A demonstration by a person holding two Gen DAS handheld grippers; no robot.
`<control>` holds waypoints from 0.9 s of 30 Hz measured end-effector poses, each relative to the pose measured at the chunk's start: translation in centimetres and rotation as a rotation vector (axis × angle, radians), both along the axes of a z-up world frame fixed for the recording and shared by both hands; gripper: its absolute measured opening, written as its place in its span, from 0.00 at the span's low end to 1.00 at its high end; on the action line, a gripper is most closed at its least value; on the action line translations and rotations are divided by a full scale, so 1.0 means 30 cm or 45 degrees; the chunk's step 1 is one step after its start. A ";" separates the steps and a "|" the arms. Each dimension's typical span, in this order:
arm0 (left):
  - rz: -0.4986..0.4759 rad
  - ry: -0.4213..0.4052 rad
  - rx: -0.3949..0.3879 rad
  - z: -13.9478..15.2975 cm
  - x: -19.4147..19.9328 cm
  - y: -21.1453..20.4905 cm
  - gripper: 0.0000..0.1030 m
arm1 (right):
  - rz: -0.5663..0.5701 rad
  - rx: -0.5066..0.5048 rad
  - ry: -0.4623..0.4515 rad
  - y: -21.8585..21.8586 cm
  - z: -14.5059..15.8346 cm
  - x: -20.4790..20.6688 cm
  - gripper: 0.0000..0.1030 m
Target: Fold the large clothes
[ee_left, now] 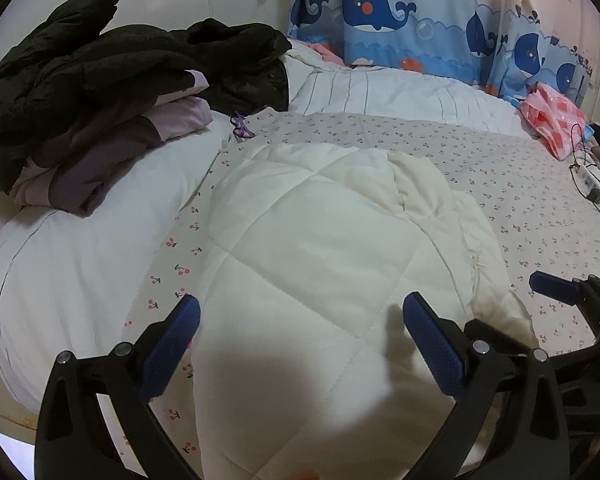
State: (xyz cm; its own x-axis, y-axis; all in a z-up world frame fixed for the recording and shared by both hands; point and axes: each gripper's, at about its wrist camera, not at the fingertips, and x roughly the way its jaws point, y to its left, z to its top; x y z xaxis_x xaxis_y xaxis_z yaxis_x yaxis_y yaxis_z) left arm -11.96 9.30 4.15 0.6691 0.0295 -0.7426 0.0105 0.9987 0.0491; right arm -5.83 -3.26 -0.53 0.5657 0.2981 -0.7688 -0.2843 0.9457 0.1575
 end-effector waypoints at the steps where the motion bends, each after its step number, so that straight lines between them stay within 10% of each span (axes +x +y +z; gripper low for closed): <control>1: 0.000 0.000 -0.007 0.001 0.001 0.001 0.94 | -0.003 -0.003 -0.010 0.000 0.003 -0.001 0.93; 27: 0.003 -0.024 0.040 0.016 -0.007 -0.019 0.94 | -0.019 -0.028 -0.078 -0.008 0.017 -0.022 0.93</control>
State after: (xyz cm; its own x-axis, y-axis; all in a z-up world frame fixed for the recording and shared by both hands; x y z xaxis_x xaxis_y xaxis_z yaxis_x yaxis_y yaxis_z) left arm -12.17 8.72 4.63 0.6830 0.0544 -0.7284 0.0069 0.9967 0.0809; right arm -6.49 -3.51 -0.02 0.6162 0.2727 -0.7388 -0.2784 0.9530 0.1196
